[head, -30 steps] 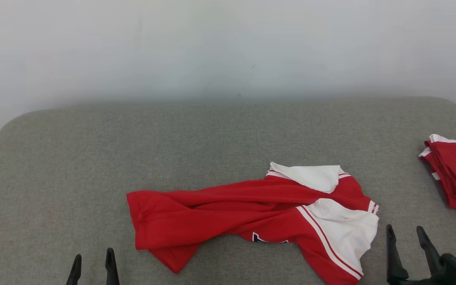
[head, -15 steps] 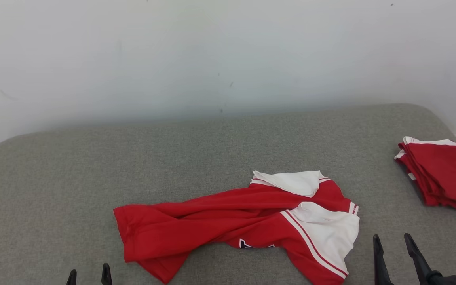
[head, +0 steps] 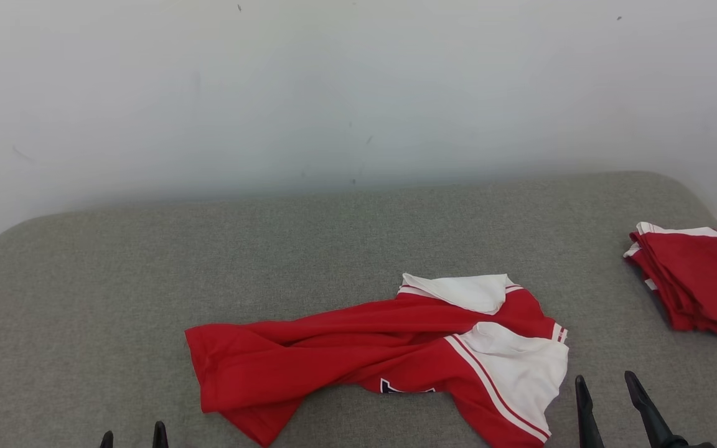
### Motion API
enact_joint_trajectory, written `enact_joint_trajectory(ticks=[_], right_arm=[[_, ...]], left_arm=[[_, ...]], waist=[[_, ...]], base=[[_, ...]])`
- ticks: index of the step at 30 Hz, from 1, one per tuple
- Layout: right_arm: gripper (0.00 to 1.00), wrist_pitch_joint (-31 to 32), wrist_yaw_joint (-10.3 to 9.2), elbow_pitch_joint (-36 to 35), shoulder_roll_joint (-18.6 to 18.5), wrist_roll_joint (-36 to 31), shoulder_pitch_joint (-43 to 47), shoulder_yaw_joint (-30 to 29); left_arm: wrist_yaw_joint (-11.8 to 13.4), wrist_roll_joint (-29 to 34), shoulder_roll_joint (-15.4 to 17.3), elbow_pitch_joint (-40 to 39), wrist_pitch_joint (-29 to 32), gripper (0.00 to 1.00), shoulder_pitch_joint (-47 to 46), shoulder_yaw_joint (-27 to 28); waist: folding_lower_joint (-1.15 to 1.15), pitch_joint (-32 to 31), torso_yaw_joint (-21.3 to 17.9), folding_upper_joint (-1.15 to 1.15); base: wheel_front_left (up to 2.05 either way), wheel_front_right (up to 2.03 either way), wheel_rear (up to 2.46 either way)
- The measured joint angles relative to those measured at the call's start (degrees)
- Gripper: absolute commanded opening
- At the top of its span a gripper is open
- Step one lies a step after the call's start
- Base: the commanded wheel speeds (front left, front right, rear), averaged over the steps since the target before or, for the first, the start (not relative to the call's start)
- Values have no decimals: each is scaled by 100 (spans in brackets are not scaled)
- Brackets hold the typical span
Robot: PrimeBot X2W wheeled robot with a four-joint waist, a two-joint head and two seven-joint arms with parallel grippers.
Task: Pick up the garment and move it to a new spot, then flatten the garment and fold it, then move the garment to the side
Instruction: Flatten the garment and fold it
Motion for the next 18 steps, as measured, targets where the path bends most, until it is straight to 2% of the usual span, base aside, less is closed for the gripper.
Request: enact_joint_trajectory(ticks=[18], right_arm=[[100, -1, 0, 269, -54, 270, -87, 35]], left_arm=[[0, 7, 1, 154, 0, 100, -48, -89]], waist=[[0, 114, -28, 1]], base=[[0, 0, 0]])
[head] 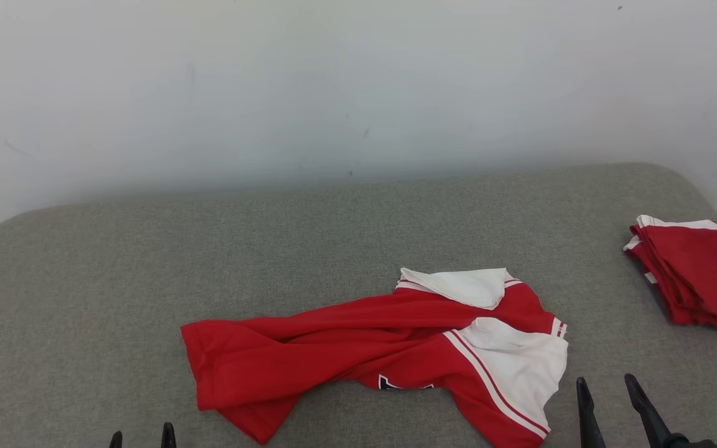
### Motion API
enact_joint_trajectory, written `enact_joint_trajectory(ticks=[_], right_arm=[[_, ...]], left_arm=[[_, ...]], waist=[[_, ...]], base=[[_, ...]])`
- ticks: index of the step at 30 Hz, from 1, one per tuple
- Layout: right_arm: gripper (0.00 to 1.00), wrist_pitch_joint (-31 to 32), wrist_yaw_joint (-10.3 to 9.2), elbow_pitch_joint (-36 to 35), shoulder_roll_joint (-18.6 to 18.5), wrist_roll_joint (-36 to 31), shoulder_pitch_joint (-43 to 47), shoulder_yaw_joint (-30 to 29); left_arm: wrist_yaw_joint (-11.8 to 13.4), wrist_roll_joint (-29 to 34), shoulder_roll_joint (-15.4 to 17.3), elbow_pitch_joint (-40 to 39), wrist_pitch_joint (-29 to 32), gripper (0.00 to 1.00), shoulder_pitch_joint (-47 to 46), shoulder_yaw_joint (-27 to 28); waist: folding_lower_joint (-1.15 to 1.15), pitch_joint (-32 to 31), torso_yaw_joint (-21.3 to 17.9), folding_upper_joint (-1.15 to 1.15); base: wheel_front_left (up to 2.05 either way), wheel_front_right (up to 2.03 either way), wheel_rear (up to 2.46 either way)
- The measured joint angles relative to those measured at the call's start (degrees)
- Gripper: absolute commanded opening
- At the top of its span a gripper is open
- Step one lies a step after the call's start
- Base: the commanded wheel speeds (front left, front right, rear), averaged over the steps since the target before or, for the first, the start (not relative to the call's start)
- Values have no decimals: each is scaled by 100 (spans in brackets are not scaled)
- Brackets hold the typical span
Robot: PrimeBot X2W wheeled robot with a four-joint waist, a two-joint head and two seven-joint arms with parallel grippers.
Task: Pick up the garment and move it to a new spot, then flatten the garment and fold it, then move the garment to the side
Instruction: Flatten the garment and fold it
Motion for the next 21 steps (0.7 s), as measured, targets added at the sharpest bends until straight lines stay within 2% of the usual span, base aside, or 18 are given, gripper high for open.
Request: enact_joint_trajectory(ticks=[4, 8, 14, 21], right_arm=[[100, 16, 0, 141, -67, 0, -88, -65], [100, 471, 0, 278, -203, 78, -363, -94], [100, 1448, 0, 414, -327, 205, -886, -11], [100, 1858, 0, 483, -352, 339, -1380, 325]], left_arm=[[-46, 58, 0, 140, 0, 100, -163, -93], [-127, 98, 45, 536, 78, 100, -592, -307], [-158, 93, 196, 998, 872, 100, -1508, -455], [-107, -33, 347, 1594, 1707, 100, -2246, -439]], waist=[[0, 58, -3, 0], [0, 151, -10, 0], [1, 335, -72, 0], [1, 590, -199, 0]], base=[[0, 0, 0], [0, 0, 0], [0, 0, 0], [0, 0, 0]])
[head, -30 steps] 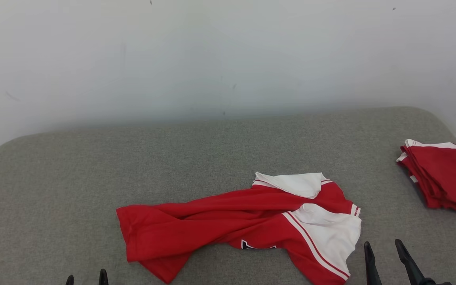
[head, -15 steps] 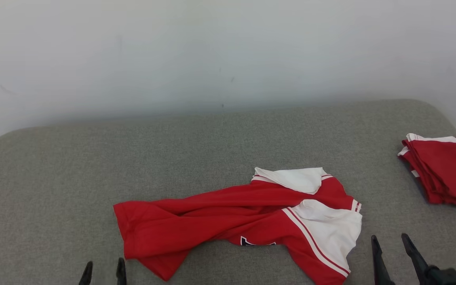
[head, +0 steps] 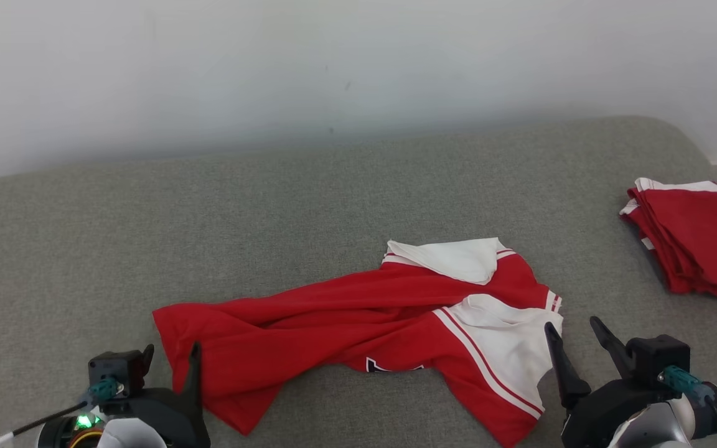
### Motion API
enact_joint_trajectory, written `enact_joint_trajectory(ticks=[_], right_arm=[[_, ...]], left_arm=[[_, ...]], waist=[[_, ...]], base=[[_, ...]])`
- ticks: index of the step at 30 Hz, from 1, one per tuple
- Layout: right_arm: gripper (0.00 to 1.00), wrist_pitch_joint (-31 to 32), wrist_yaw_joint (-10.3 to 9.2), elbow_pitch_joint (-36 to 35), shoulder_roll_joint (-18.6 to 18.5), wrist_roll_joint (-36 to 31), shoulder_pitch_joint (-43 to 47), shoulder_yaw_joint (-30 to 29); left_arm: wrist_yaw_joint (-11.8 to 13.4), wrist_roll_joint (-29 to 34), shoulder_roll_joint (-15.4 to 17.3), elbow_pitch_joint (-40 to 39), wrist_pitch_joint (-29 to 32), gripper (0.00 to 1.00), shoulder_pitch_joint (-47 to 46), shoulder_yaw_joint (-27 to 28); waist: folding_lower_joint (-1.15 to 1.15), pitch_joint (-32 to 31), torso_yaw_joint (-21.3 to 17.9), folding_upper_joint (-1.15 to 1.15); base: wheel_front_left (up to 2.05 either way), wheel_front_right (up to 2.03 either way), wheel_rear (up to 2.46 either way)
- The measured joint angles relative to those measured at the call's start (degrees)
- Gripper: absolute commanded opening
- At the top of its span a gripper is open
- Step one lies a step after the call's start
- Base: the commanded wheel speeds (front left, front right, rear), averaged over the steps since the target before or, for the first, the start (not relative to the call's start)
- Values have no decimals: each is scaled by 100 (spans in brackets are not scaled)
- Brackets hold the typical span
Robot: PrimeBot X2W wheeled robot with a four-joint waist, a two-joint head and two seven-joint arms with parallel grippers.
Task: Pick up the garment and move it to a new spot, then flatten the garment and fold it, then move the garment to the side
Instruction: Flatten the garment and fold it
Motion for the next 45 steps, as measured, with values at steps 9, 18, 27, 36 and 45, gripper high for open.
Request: enact_joint_trajectory(ticks=[9, 18, 27, 36, 45], right_arm=[[100, 89, 0, 148, -70, 37, -215, 82], [100, 42, 0, 224, -70, 71, -254, 78], [100, 637, 0, 436, -62, 124, -446, -165], [100, 1345, 0, 557, 177, -47, -762, -835], [100, 1537, 0, 1116, 308, -168, -1176, -702]], left_arm=[[37, -49, 110, 265, 369, 68, -259, -44], [-2, -146, 149, 292, 468, 0, -258, -108], [5, -212, 163, 104, 411, 0, -222, -118], [7, -363, 224, -76, 309, 0, -86, -57], [58, -381, 257, -91, 302, 0, -121, -98]], waist=[[0, 250, -149, 0], [0, 303, -144, 0], [0, 418, -122, 0], [-1, 607, -44, 0], [-1, 759, 39, 0]], base=[[0, 0, 0], [0, 0, 0], [0, 0, 0], [0, 0, 0], [0, 0, 0]])
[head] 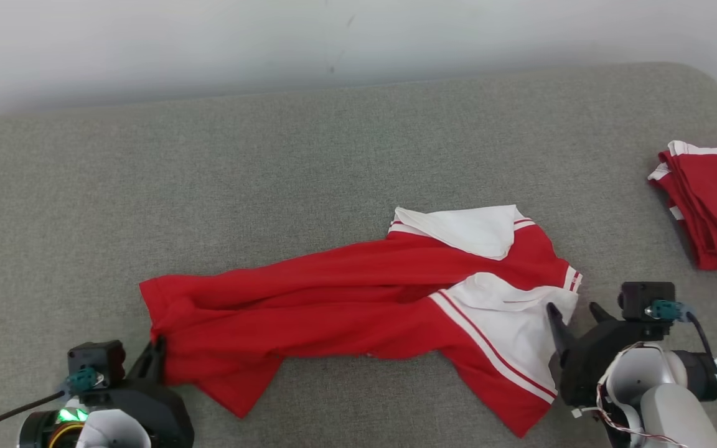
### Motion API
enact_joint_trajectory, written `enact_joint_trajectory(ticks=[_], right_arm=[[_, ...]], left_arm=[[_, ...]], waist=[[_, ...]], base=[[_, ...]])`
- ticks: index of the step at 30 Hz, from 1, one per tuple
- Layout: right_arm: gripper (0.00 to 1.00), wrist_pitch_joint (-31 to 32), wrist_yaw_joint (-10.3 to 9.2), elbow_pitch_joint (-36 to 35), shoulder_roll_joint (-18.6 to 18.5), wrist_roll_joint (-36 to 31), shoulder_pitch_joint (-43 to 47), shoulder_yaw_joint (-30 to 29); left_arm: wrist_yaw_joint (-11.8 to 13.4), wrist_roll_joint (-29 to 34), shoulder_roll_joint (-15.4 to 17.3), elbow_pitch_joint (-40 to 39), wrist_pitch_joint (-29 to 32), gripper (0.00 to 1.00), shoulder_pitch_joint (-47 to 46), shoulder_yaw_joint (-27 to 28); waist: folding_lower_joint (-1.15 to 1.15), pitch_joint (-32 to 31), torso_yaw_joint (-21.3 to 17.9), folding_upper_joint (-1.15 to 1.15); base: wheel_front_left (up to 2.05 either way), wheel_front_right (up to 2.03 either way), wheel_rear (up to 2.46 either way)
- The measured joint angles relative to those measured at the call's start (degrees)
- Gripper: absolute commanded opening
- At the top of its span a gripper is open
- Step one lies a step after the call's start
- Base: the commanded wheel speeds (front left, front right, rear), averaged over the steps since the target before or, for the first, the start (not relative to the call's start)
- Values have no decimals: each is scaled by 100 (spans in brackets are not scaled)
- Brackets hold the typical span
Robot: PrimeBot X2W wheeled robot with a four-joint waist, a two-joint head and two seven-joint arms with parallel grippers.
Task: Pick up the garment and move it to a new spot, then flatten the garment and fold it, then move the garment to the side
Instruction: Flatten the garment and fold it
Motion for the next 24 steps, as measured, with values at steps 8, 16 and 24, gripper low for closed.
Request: enact_joint_trajectory(ticks=[8, 16, 24], right_arm=[[100, -175, 0, 94, 42, 115, -46, 293], [100, -305, 0, 57, -41, 178, -170, 541], [100, -563, 0, -310, -42, -229, -169, 165]], left_arm=[[141, -16, 120, 31, -4, 0, -3, 70], [141, -58, 124, 25, -37, 0, -4, 24], [141, -85, 121, 36, -51, 0, -32, -51]], waist=[[0, 70, 28, 0], [0, 106, 33, 0], [0, 133, 145, 0]], base=[[0, 0, 0], [0, 0, 0], [0, 0, 0]])
